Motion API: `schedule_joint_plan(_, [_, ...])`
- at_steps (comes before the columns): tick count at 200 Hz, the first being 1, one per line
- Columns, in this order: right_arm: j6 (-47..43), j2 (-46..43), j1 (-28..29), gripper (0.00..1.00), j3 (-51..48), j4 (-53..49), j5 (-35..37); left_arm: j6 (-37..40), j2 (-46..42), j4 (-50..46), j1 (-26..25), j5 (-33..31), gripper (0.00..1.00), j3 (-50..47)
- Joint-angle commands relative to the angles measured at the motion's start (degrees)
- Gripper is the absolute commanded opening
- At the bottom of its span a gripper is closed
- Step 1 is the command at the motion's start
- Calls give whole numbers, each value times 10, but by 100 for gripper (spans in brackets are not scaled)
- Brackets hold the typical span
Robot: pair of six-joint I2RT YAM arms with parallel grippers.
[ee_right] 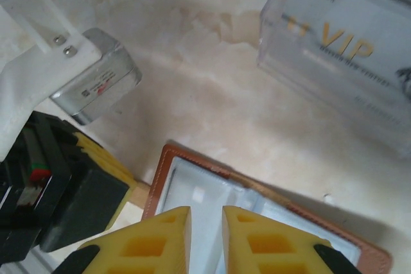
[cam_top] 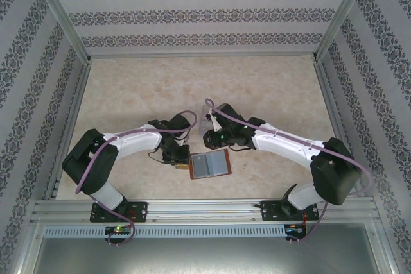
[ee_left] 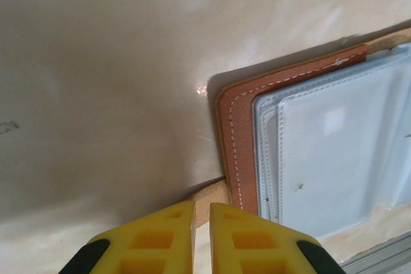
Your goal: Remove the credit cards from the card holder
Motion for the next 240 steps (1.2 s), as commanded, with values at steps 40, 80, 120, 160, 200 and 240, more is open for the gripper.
schedule_joint_plan(40, [101, -36, 48, 22, -54, 67, 0, 8, 8, 13, -5, -3, 15, -21])
schedule_joint_plan(80, [168, -39, 75, 27, -89, 108, 9, 15, 9, 19, -5, -3, 15, -32])
schedule_joint_plan(120, [251, -10, 90, 24, -100, 121, -12, 13, 5, 32, -5, -1, 15, -46])
schedule_joint_plan(160, [275, 30, 114, 25, -90, 147, -24, 6, -4, 46, -5, 3, 15, -59])
schedule_joint_plan(200, [278, 77, 123, 26, -66, 141, -26, 1, -7, 50, -5, 3, 15, -62])
schedule_joint_plan(240, [270, 106, 123, 32, -52, 111, -20, 1, -9, 50, -5, 3, 15, -64])
